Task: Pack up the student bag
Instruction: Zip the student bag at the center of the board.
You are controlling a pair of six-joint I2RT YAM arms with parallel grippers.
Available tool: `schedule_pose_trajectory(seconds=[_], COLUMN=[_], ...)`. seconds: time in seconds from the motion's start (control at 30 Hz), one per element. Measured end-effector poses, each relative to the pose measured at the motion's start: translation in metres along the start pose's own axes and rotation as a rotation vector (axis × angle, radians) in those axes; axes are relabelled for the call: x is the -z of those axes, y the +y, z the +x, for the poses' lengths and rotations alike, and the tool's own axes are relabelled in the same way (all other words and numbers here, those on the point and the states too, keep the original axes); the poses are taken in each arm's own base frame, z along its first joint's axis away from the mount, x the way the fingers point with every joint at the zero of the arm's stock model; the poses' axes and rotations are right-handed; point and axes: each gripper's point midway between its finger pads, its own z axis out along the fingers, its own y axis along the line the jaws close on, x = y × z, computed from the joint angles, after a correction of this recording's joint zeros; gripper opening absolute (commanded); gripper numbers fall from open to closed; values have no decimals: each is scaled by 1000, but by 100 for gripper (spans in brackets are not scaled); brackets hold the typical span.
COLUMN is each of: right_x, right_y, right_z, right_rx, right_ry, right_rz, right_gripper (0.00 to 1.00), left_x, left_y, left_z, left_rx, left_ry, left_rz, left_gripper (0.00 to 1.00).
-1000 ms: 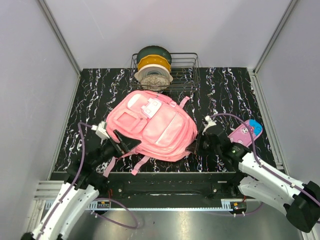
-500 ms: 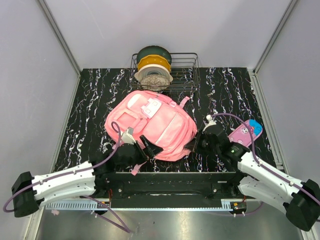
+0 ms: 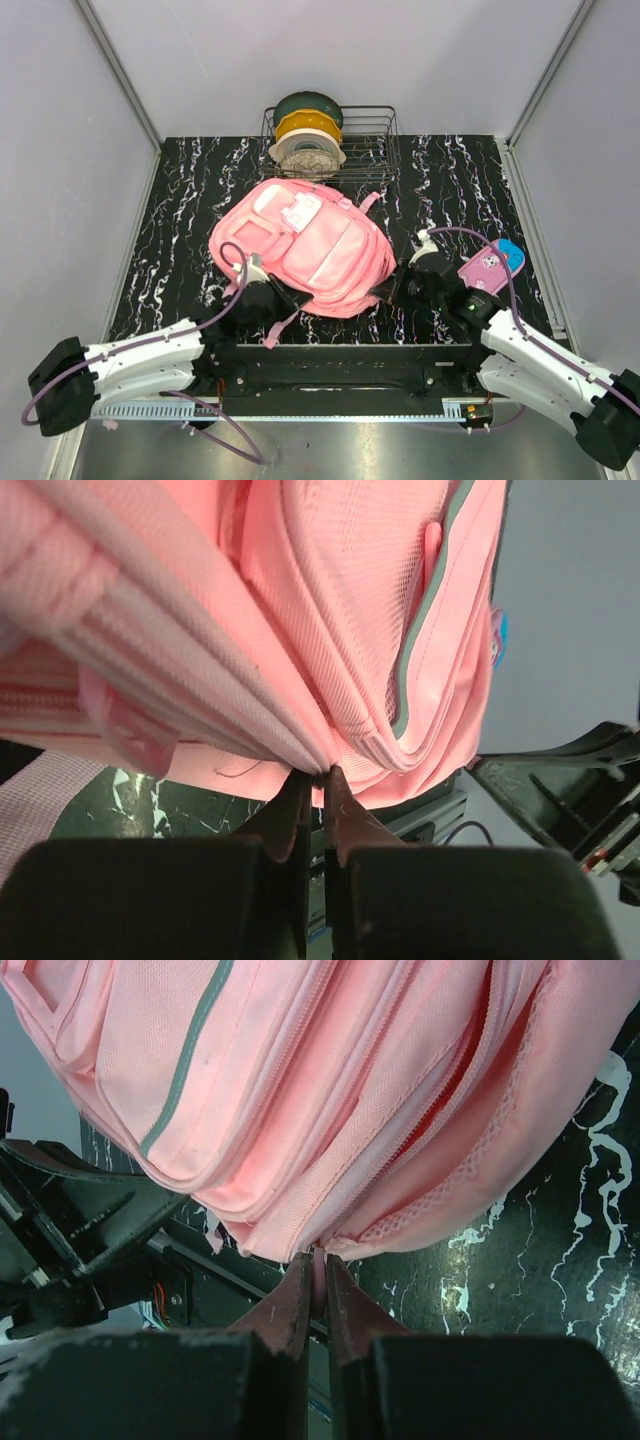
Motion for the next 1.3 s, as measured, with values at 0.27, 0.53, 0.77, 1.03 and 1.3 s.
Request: schedule_pose_trajectory(seconds=[0.27,0.53,0.77,1.03,1.3], right_x=[3,3,-3,-3,-13], right_y=[16,36,39,36,22], right_z=[0,6,17,17,20], right_rx=[11,32,50,-7,-147], right_ry=[1,34,79,62,60], right_rz=[-68,-161,-210,-206,-135], right_gripper=[0,0,0,0,0], left_x=[45,82,104,117,127], left_y=[-12,10,18,23,39], left_z=[-49,-66,-72,-73,-72], left_rx=[44,38,5,-12,4], left_ry=[-85,-140,-157,-157,-171], left_rz=[116,91,28,-8,-21], left_gripper=[0,0,0,0,0])
